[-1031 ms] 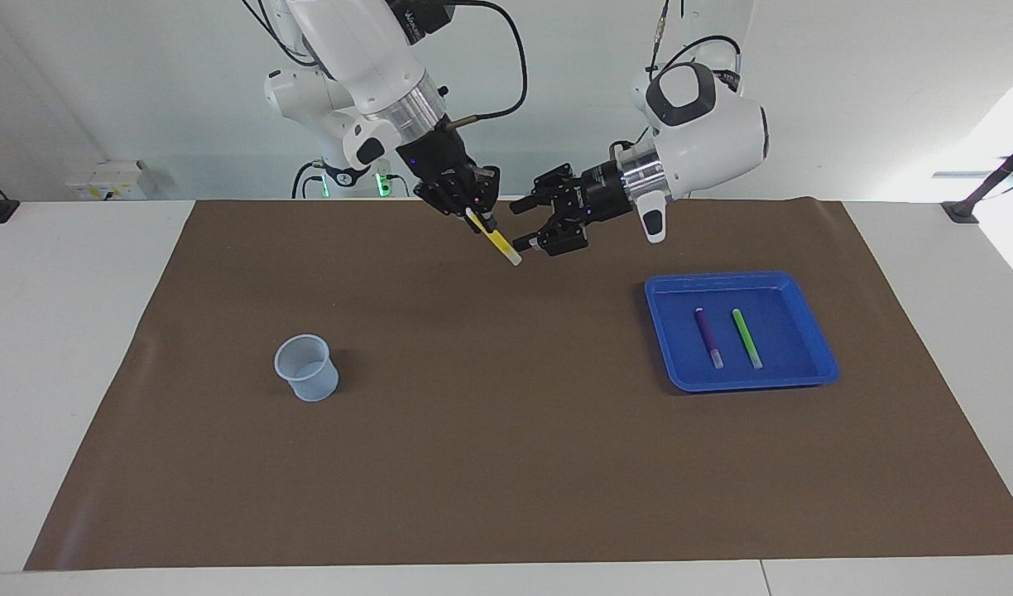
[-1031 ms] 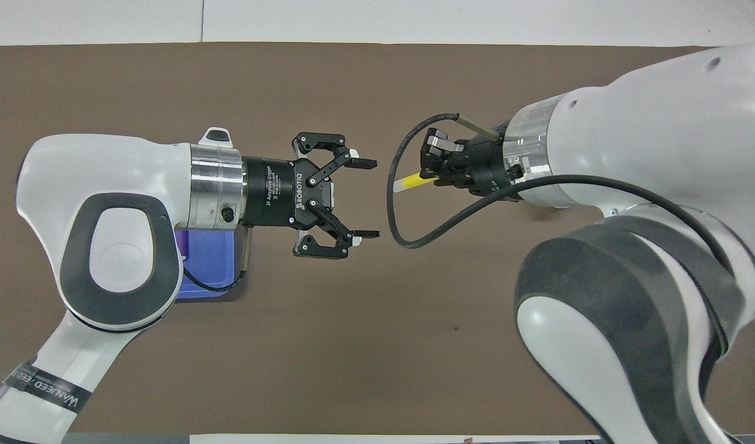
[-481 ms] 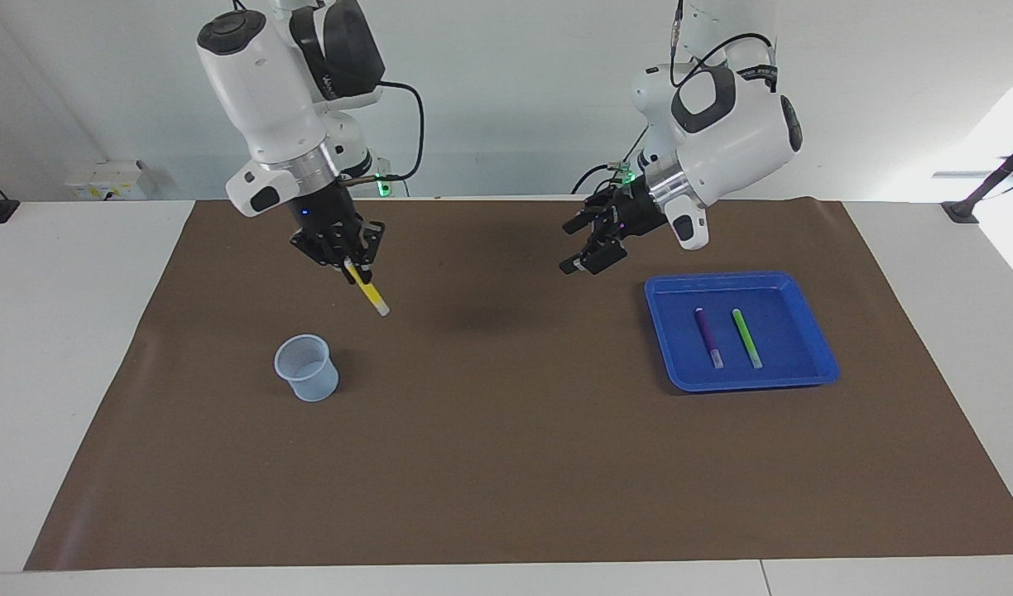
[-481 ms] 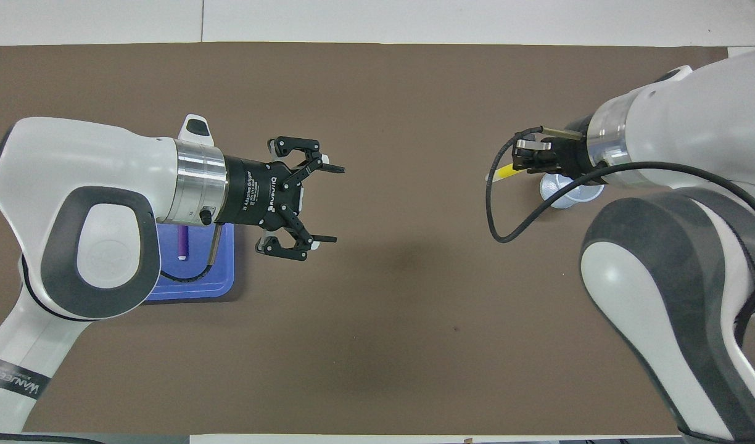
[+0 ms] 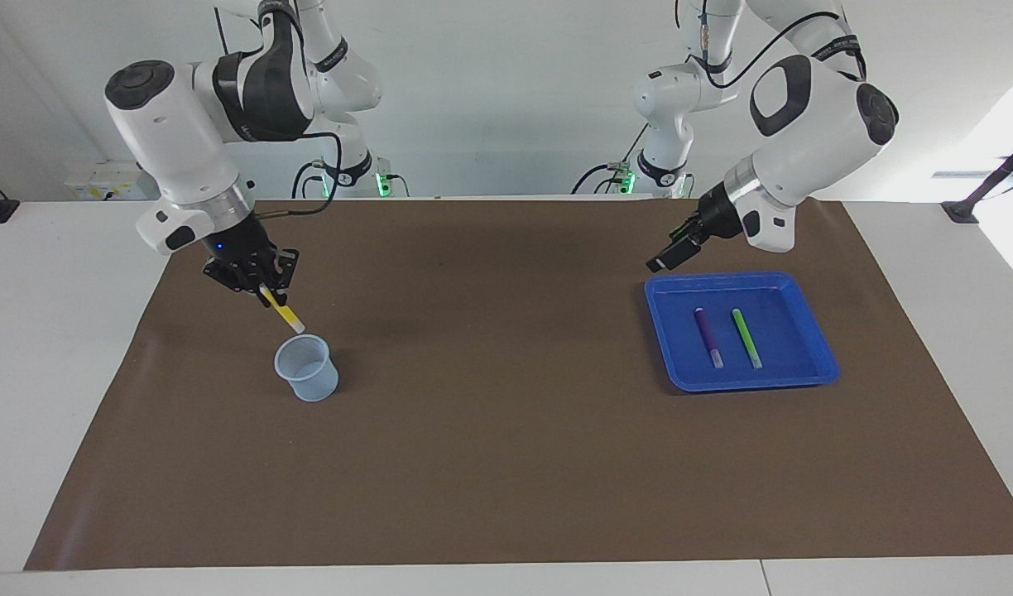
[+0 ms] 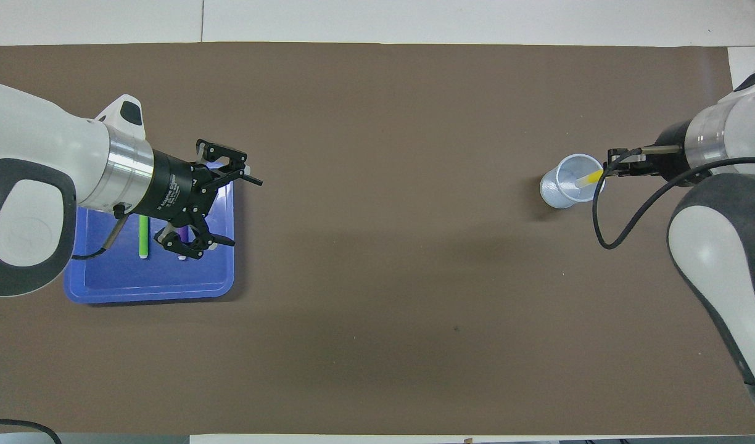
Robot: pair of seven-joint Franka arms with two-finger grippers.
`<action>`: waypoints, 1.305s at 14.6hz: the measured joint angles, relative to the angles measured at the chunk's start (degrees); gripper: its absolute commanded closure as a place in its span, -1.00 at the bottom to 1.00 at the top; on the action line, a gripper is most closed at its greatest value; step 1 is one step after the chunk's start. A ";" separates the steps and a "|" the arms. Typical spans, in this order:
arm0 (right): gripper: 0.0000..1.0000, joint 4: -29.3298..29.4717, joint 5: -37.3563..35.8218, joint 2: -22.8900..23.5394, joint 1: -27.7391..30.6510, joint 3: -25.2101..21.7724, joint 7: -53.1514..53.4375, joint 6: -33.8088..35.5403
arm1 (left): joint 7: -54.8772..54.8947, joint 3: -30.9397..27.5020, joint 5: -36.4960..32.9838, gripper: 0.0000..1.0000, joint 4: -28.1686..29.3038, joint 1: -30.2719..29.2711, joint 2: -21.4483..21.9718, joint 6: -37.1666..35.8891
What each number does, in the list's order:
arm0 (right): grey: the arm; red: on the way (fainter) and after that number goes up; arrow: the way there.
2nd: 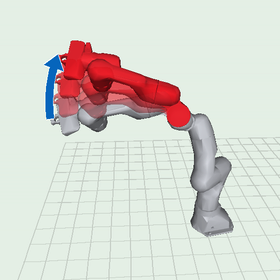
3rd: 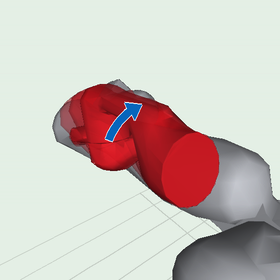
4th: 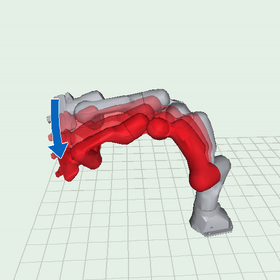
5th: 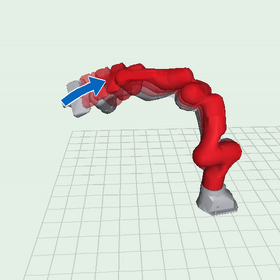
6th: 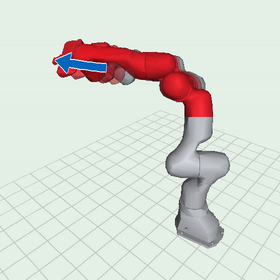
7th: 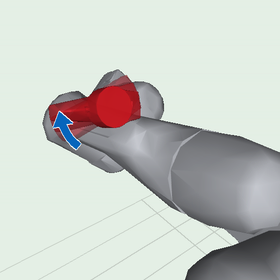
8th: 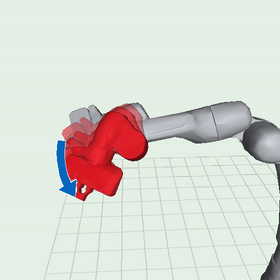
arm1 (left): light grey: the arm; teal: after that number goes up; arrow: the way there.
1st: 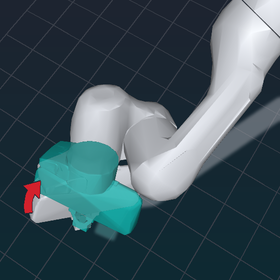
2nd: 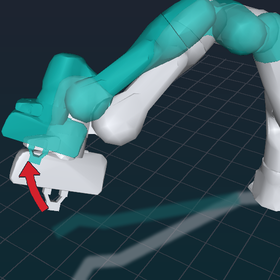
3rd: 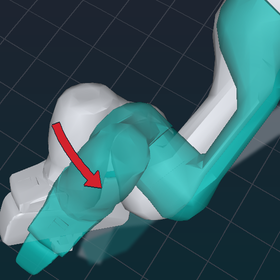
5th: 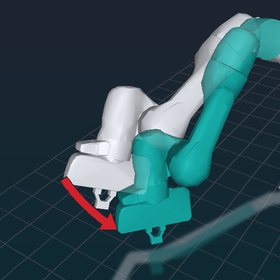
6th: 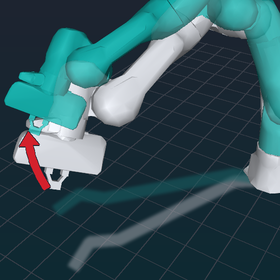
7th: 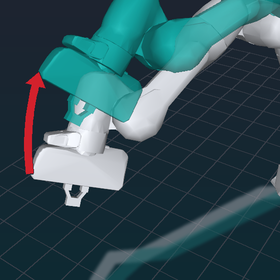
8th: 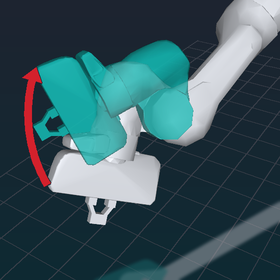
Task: Transfer and insert pens with both arms
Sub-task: 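Lower the yellow pen into the cup while the left gripper returns, then grasp the green pen with the left gripper while the right gripper withdraws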
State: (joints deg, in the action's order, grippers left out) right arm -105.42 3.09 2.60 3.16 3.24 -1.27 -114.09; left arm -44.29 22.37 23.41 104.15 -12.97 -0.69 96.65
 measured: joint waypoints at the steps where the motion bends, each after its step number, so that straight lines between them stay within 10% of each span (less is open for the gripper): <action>1: 1.00 -0.22 -0.09 1.01 0.35 -0.01 -0.36 -1.41 | 5.30 -0.13 -2.01 -1.00 0.00 -1.74 -0.05 -0.59; 10: 1.00 -3.74 -3.15 5.26 0.21 0.42 -0.58 -8.27 | 43.48 -0.55 -21.06 -1.00 0.29 -8.29 -4.09 11.30; 17: 1.00 -9.86 -4.08 4.41 0.15 0.73 -2.27 -13.06 | 52.00 -0.44 -29.50 -0.97 4.32 -8.72 -13.42 26.90; 18: 0.87 -9.98 -4.08 4.29 0.15 0.73 -2.32 -13.06 | 52.52 -0.44 -29.53 -0.93 4.97 -8.72 -13.99 27.85; 19: 0.09 -10.12 -4.08 4.16 0.15 0.73 -2.33 -13.07 | 52.84 -0.44 -29.55 -0.88 5.58 -8.72 -14.33 28.51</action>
State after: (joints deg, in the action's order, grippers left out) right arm -115.54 -1.00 6.77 3.31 3.97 -3.60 -127.16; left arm 8.55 21.93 -6.14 109.73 -21.69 -15.02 125.17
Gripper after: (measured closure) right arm 0.811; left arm 0.013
